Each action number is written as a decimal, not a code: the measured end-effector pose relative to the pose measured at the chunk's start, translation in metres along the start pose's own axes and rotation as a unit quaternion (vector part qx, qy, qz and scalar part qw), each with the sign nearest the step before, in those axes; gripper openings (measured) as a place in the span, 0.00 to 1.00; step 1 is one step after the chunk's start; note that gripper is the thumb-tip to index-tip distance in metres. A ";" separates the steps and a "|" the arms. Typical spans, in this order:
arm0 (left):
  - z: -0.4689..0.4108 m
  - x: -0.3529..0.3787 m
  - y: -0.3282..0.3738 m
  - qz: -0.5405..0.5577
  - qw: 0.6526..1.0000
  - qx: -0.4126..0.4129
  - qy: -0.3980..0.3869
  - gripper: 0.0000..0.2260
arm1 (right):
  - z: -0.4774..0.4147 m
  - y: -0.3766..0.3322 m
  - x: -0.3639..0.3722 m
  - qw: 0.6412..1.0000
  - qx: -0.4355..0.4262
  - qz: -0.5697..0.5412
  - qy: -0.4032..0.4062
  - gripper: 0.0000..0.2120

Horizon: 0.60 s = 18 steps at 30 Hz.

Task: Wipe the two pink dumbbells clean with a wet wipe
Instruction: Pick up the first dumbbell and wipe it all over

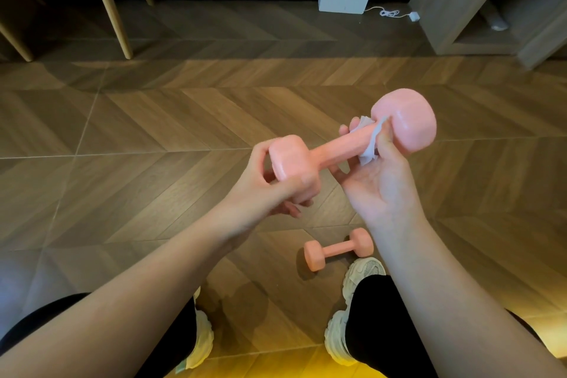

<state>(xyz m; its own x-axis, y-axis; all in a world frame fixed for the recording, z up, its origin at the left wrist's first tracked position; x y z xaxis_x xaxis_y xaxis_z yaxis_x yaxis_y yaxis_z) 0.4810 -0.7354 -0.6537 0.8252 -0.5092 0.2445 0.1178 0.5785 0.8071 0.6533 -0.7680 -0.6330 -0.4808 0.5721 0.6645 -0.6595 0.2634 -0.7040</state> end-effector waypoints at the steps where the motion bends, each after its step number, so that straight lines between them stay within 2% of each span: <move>1: 0.001 0.000 0.001 0.030 0.999 -0.035 -0.020 0.36 | 0.000 0.001 0.000 1.000 0.003 -0.002 -0.005 0.10; 3: 0.000 0.002 0.002 0.051 0.994 -0.083 -0.052 0.40 | 0.000 0.002 0.000 1.000 -0.001 0.005 -0.021 0.13; 5: 0.000 0.002 0.000 0.035 0.994 -0.091 -0.054 0.42 | 0.004 0.005 0.001 0.999 -0.021 0.018 -0.040 0.18; 7: 0.000 0.003 -0.001 0.010 0.995 -0.086 -0.049 0.38 | 0.008 0.009 0.002 0.996 -0.048 0.037 -0.060 0.18; 9: 0.001 0.005 -0.002 0.001 0.995 -0.082 -0.058 0.33 | 0.013 0.016 0.003 0.993 -0.058 0.060 -0.081 0.13; 11: 0.002 0.008 -0.003 0.009 0.994 -0.076 -0.076 0.33 | 0.022 0.027 0.005 0.989 -0.048 0.099 -0.100 0.12; 14: 0.002 0.009 -0.003 0.035 0.993 -0.059 -0.094 0.32 | 0.034 0.040 0.009 0.976 -0.007 0.180 -0.125 0.15; 18: 0.001 0.005 -0.002 0.039 0.993 -0.056 -0.092 0.30 | 0.034 0.037 0.011 0.974 0.000 0.184 -0.130 0.18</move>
<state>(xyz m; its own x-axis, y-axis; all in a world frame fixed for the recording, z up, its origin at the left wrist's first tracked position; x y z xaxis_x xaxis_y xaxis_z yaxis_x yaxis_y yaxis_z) 0.4839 -0.7399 -0.6539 0.7207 -0.5620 0.4059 0.1266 0.6823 0.7200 0.6040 -0.7782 -0.6432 -0.8153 0.4115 0.4073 -0.4138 0.0780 -0.9070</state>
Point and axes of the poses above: each hand's wrist, its own z-axis away from the middle knuckle, its own x-axis out of the palm, y = z × x, the point moved 1 cm from there along -z, towards the middle knuckle, and after that the axes turned 15 degrees about -x, right-handed, at the moved point
